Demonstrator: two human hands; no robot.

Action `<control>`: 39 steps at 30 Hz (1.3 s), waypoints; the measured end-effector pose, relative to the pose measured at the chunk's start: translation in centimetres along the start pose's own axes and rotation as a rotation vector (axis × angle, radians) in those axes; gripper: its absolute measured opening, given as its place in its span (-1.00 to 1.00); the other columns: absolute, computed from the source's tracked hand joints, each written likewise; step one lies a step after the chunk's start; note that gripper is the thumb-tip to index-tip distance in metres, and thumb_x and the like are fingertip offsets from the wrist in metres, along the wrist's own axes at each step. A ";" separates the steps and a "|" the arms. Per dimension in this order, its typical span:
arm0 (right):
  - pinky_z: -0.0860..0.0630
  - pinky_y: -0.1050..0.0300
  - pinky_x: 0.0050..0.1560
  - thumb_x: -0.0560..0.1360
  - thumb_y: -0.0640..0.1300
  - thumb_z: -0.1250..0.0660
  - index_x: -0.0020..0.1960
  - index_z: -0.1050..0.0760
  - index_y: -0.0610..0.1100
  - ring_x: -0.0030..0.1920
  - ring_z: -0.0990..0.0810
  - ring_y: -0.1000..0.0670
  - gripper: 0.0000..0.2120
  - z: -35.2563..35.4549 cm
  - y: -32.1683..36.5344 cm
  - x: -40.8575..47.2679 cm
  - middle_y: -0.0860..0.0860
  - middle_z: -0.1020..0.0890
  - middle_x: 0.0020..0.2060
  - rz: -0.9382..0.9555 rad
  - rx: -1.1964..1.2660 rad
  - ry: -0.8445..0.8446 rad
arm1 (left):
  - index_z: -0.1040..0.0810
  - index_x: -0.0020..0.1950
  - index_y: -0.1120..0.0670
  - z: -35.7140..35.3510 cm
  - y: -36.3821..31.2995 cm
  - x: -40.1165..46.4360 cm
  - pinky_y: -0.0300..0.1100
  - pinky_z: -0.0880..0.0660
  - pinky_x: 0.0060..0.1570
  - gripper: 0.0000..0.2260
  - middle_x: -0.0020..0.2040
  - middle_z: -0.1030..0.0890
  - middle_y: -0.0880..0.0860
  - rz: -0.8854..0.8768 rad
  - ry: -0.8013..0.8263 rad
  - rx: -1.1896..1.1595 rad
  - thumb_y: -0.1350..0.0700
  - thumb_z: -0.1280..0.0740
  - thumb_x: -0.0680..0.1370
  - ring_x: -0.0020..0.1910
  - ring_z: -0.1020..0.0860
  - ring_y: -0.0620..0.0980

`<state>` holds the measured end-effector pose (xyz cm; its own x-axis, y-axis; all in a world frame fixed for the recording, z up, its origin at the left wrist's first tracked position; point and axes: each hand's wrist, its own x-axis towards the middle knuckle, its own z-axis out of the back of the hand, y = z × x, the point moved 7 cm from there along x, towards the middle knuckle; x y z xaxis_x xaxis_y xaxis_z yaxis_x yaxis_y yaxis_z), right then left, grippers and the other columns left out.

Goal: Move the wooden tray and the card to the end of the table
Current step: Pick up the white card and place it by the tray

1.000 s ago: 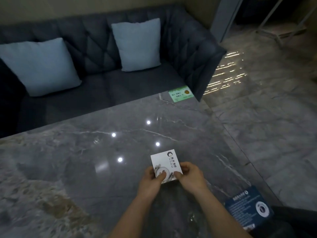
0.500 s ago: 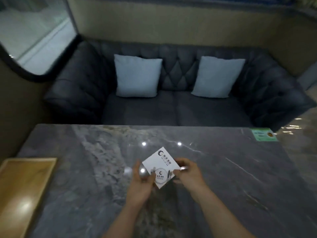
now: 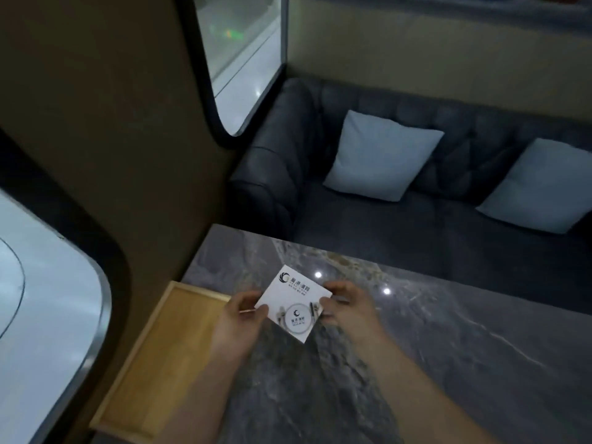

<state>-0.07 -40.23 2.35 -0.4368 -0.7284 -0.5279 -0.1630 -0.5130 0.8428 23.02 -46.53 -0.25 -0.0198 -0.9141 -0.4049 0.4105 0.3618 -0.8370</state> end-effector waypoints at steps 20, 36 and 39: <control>-0.65 -0.10 0.17 0.54 -0.29 -0.40 0.23 -0.59 -0.07 0.04 -0.72 0.03 -0.70 -20.6 1.0 12.6 0.05 -0.73 0.03 -0.016 -0.015 0.174 | -0.44 0.26 -0.08 8.0 2.0 16.9 -0.10 -0.52 -0.02 -0.66 0.17 -0.65 0.02 0.028 -0.211 0.166 0.06 -0.41 0.52 0.15 -0.61 0.06; -0.45 -0.02 0.40 0.52 -0.21 -0.36 0.55 -0.27 0.02 0.47 -0.37 -0.02 -0.35 -21.4 2.8 12.6 0.03 -0.35 0.53 0.579 -0.847 0.195 | -0.33 0.47 -0.10 6.6 -0.3 15.8 0.00 -0.39 0.35 -0.46 0.43 -0.39 -0.01 -0.361 -0.282 0.724 0.01 -0.38 0.51 0.41 -0.33 0.02; -0.36 0.02 0.48 0.57 -0.14 -0.31 0.62 -0.11 0.04 0.60 -0.11 0.01 -0.31 -22.0 2.6 11.9 0.07 -0.09 0.64 0.719 -1.081 0.298 | -0.16 0.57 -0.18 5.5 0.3 16.7 0.03 -0.18 0.54 -0.42 0.60 -0.20 -0.04 -0.360 -0.108 0.851 -0.04 -0.28 0.59 0.59 -0.09 0.01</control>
<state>13.77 -60.24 -4.11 0.1026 -0.9871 -0.1230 0.8609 0.0261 0.5082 27.82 -62.72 -5.31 -0.2088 -0.9727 -0.1010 0.9271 -0.1641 -0.3369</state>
